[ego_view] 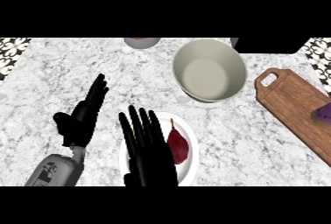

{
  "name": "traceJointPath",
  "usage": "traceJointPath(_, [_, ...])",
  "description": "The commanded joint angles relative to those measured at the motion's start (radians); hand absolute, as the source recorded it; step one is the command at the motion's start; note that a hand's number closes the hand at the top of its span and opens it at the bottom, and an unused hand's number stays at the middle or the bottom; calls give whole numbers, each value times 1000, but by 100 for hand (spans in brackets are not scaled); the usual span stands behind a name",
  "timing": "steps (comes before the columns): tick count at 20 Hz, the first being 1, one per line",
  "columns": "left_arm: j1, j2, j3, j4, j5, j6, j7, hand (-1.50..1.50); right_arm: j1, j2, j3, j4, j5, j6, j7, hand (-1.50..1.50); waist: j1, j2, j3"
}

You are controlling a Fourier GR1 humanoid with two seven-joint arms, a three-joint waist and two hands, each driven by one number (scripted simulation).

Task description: Pick the squash from the plate and place it in the bowl

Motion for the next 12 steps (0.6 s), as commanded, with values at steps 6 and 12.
traceJointPath(6, [-25, -24, 10, 24, 5, -21, -9, 0, -127, 6, 22, 6, -178, 197, 354, -150, 10, 9, 1])
traceJointPath(12, [18, -30, -1, -24, -20, -11, -16, 0, -128, 6, 44, 80, -255, 180, 367, -150, 10, 9, 2])
